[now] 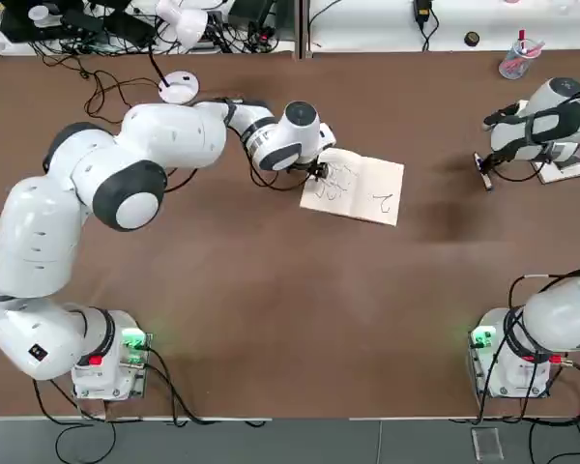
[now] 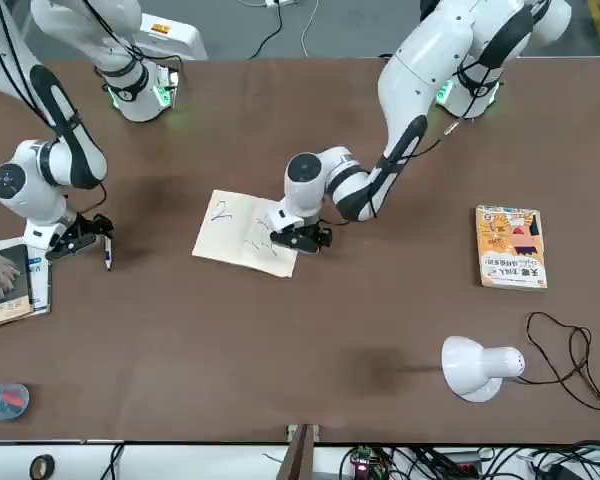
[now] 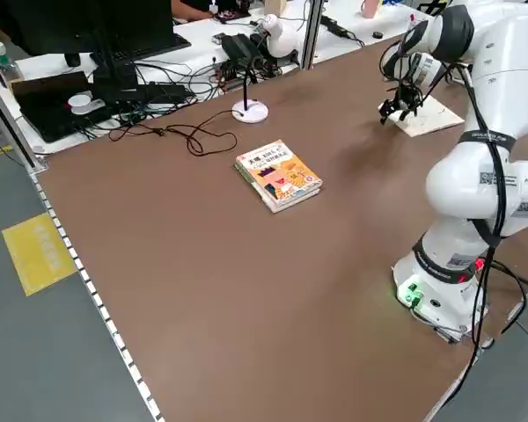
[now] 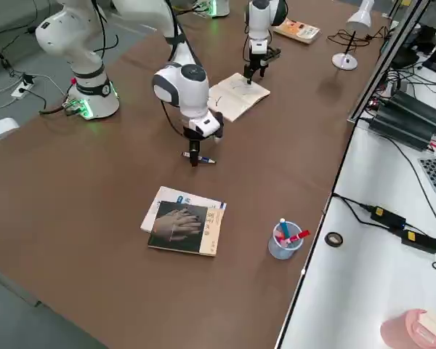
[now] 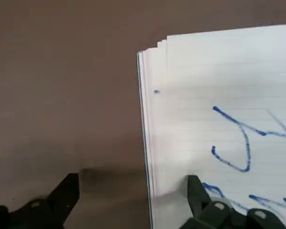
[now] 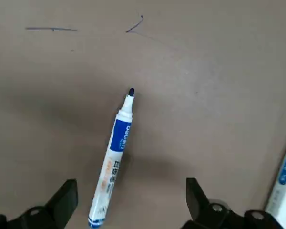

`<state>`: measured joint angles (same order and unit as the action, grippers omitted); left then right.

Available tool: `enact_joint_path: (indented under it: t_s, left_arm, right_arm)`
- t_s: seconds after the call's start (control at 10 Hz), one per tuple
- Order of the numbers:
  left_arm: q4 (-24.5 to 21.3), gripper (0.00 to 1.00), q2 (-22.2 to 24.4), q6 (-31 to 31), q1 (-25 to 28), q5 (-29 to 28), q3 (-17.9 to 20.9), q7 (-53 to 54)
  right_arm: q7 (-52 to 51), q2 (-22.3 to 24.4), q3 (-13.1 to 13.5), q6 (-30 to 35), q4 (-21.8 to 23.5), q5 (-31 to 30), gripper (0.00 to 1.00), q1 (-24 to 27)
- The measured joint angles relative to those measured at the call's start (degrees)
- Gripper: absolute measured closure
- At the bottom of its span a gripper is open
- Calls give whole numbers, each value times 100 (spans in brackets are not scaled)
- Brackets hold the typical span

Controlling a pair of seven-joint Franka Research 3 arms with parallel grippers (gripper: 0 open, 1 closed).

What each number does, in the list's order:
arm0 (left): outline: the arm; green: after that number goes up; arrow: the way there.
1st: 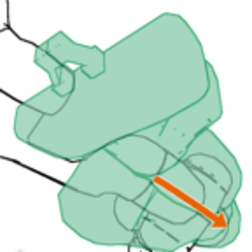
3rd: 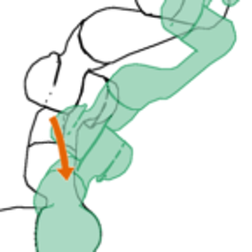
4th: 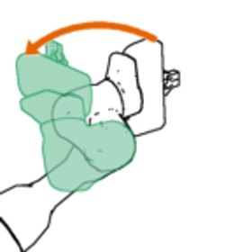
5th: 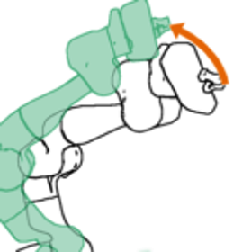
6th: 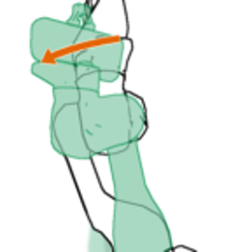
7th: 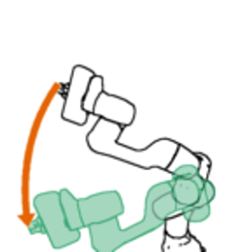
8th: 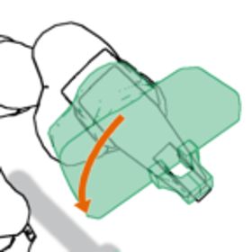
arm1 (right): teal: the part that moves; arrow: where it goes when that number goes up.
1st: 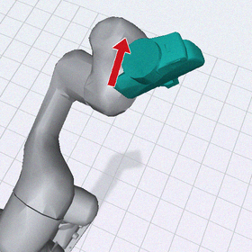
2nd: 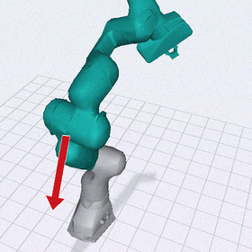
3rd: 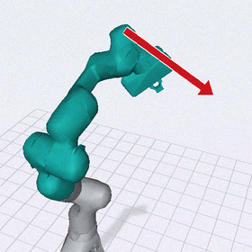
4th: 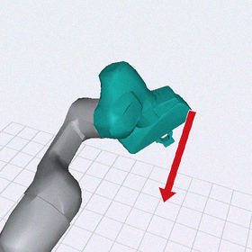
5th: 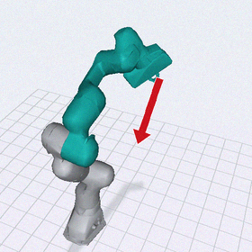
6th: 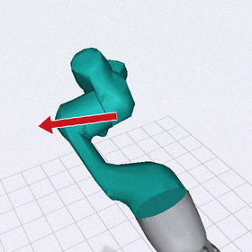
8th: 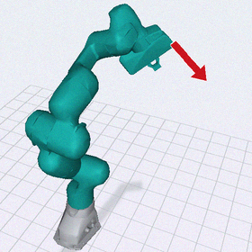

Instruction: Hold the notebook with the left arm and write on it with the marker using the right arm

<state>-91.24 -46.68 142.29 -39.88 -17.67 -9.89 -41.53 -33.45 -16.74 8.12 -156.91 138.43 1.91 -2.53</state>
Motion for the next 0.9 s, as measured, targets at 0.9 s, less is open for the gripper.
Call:
enact_joint_path:
  t_s: [0.9]
  left_arm:
    - [0,0,0,0,0,0,1,0]
  right_arm:
    - [1,-173,-155,-165,3,400,2,1]
